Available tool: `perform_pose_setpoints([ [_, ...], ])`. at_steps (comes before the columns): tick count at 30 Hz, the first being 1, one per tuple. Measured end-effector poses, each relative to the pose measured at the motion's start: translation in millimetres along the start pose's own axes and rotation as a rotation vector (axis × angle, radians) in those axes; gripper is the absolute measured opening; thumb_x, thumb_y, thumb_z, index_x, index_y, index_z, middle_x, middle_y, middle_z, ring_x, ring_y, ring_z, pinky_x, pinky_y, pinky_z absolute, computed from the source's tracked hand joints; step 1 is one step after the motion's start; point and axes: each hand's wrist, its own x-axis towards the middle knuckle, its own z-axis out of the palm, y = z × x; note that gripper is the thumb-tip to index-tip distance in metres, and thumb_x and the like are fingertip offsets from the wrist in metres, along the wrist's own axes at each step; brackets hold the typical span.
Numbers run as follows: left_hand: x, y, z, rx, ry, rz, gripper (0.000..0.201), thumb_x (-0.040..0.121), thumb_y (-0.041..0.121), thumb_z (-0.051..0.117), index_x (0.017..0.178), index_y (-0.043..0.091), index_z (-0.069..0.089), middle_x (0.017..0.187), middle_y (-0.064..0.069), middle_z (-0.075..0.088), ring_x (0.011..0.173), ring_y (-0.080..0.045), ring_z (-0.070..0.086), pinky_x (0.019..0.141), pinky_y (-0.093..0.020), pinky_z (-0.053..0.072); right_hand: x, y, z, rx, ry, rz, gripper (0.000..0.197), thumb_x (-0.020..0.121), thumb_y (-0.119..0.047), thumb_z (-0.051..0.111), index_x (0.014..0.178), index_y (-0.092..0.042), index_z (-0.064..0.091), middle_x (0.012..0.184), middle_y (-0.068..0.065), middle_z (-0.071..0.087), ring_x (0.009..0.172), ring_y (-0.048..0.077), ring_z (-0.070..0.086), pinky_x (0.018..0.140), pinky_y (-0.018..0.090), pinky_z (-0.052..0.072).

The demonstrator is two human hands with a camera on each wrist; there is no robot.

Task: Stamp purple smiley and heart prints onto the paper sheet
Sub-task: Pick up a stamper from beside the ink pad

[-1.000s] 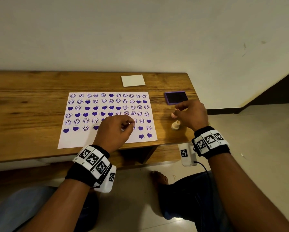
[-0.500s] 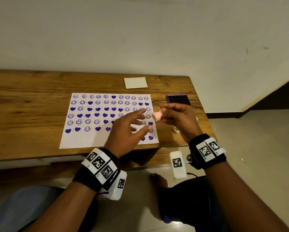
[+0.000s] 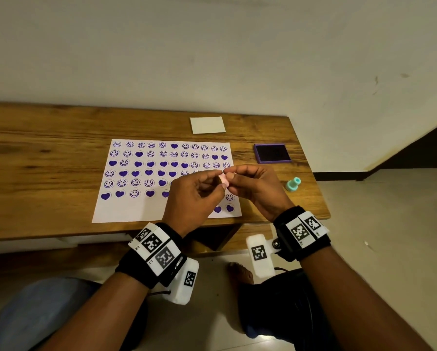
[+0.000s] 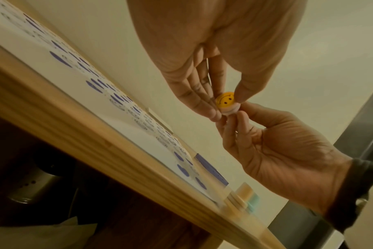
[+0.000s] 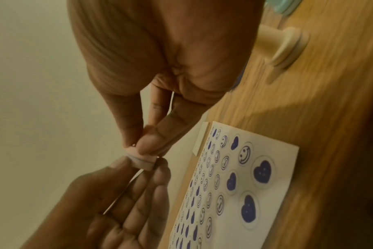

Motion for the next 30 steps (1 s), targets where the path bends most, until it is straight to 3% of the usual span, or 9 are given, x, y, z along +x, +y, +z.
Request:
perform_pose_setpoints([
  [5, 0.6, 1.3, -3.0, 0.014, 0.005, 0.024, 0.035, 0.08, 0.02, 0.076, 0.114, 0.014, 0.07, 0.093, 0.003, 0.074, 0.084, -0.003, 0.07, 0.076, -0.021, 0.057, 0.9, 1.0, -0.2, 0.021, -0.019, 0.018, 0.013, 0.09, 0.001, 0.064, 0.098, -0.003, 0.072, 0.087, 0.006, 0.076, 0.076, 0.011, 0.071, 0.063, 0.018, 0.056],
  [11, 3.5, 5.1, -3.7, 0.026, 0.04, 0.03, 0.035, 0.079, 0.019, 0.077, 0.113, 0.015, 0.07, 0.093, 0.008, 0.072, 0.082, 0.002, 0.069, 0.07, -0.011, 0.053, 2.2, -2.5, -0.1, 0.037, 0.016, -0.031, 0.018, 0.089, 0.003, 0.063, 0.105, 0.002, 0.069, 0.095, 0.01, 0.076, 0.087, 0.018, 0.073, 0.071, 0.024, 0.059],
  [15, 7.8, 2.3, -11.9, -0.038, 0.139, -0.023, 0.026, 0.079, 0.019, 0.077, 0.104, 0.014, 0.073, 0.083, 0.006, 0.073, 0.075, -0.005, 0.07, 0.069, -0.018, 0.056, 8.4, -13.1, -18.8, 0.255, 0.272, -0.09, 0.018, 0.09, 0.004, 0.061, 0.107, 0.006, 0.067, 0.093, 0.012, 0.073, 0.079, 0.016, 0.071, 0.067, 0.02, 0.058],
  [18, 14.2, -2.6, -20.2, -0.037, 0.167, -0.047, 0.025, 0.077, 0.016, 0.078, 0.102, 0.012, 0.073, 0.08, 0.005, 0.073, 0.07, -0.004, 0.069, 0.067, -0.017, 0.055, 7.3, -29.5, -48.8, 0.372, 0.414, -0.169, 0.021, 0.086, -0.001, 0.069, 0.106, 0.004, 0.068, 0.092, 0.009, 0.073, 0.075, 0.012, 0.07, 0.064, 0.016, 0.056],
  [23, 18.9, -10.0, -25.3, 0.034, 0.22, -0.038, 0.031, 0.079, 0.023, 0.077, 0.108, 0.013, 0.072, 0.083, 0.008, 0.073, 0.074, 0.0, 0.068, 0.073, -0.018, 0.056, -0.5, -26.1, -61.8, 0.182, 0.412, -0.145, 0.012, 0.086, 0.001, 0.069, 0.098, -0.002, 0.07, 0.077, 0.004, 0.07, 0.066, 0.008, 0.065, 0.068, 0.02, 0.057],
  [27, 17.9, -14.6, -23.9, 0.108, 0.205, -0.029, 0.035, 0.08, 0.028, 0.076, 0.112, 0.014, 0.071, 0.086, 0.008, 0.072, 0.076, 0.002, 0.067, 0.074, -0.018, 0.056, 2.8, -29.5, -63.3, 0.048, 0.423, -0.119, 0.017, 0.083, 0.003, 0.071, 0.099, -0.001, 0.071, 0.086, 0.008, 0.076, 0.083, 0.018, 0.073, 0.073, 0.022, 0.058],
  [30, 17.3, -16.0, -23.8, 0.143, 0.178, -0.018, 0.037, 0.081, 0.029, 0.075, 0.115, 0.015, 0.07, 0.09, 0.007, 0.072, 0.077, -0.002, 0.069, 0.074, -0.02, 0.057, 15.0, -37.4, -69.0, -0.19, 0.442, -0.13, 0.02, 0.082, -0.002, 0.075, 0.101, -0.002, 0.073, 0.095, 0.015, 0.075, 0.091, 0.026, 0.074, 0.077, 0.026, 0.059],
])
